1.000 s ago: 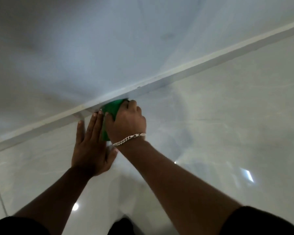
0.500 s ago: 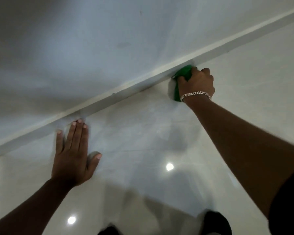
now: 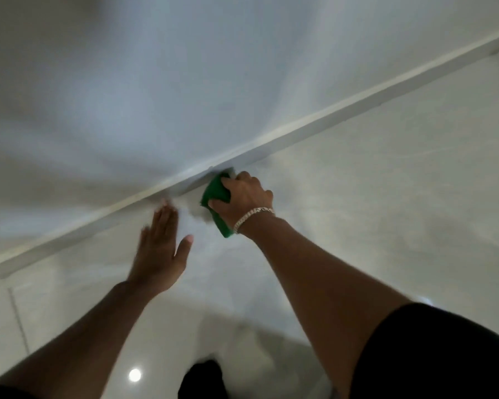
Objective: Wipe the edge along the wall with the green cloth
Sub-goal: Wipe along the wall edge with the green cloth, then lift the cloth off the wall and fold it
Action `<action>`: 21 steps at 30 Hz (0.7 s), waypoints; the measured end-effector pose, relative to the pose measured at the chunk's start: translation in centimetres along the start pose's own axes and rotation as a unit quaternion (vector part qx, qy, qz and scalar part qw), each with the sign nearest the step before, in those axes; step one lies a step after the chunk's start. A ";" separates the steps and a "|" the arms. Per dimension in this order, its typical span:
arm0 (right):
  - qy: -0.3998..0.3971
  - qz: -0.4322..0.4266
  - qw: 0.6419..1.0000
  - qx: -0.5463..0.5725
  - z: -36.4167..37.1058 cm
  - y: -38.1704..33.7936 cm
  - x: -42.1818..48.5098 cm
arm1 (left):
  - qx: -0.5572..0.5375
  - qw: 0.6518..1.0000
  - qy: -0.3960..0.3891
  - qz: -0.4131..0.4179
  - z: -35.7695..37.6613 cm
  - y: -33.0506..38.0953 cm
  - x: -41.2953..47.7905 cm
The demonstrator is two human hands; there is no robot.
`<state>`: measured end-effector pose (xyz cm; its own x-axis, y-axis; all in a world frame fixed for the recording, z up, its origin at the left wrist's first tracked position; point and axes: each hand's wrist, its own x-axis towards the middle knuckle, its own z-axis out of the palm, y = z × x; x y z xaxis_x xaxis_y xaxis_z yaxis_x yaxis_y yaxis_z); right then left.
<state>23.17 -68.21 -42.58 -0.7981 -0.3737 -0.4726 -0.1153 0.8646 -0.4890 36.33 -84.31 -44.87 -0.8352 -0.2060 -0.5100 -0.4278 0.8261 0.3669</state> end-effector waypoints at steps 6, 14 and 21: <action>0.046 0.003 0.990 0.135 -9.8 0.6 -10.1 | -0.557 0.807 -0.143 -0.139 -8.0 16.6 -2.3; 0.225 0.177 0.802 0.525 -31.7 4.9 -26.0 | -0.520 0.805 -0.278 -0.060 -17.7 39.1 -10.1; 0.342 0.279 0.658 0.611 -49.0 11.1 -38.2 | -0.486 0.791 -0.371 0.029 -24.0 61.5 -17.4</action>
<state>23.40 -27.87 5.98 -0.6425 0.4860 -0.5925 0.5359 -0.2677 -0.8007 16.30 -42.51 5.26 -0.5847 0.4799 -0.6540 -0.7608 -0.0448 0.6474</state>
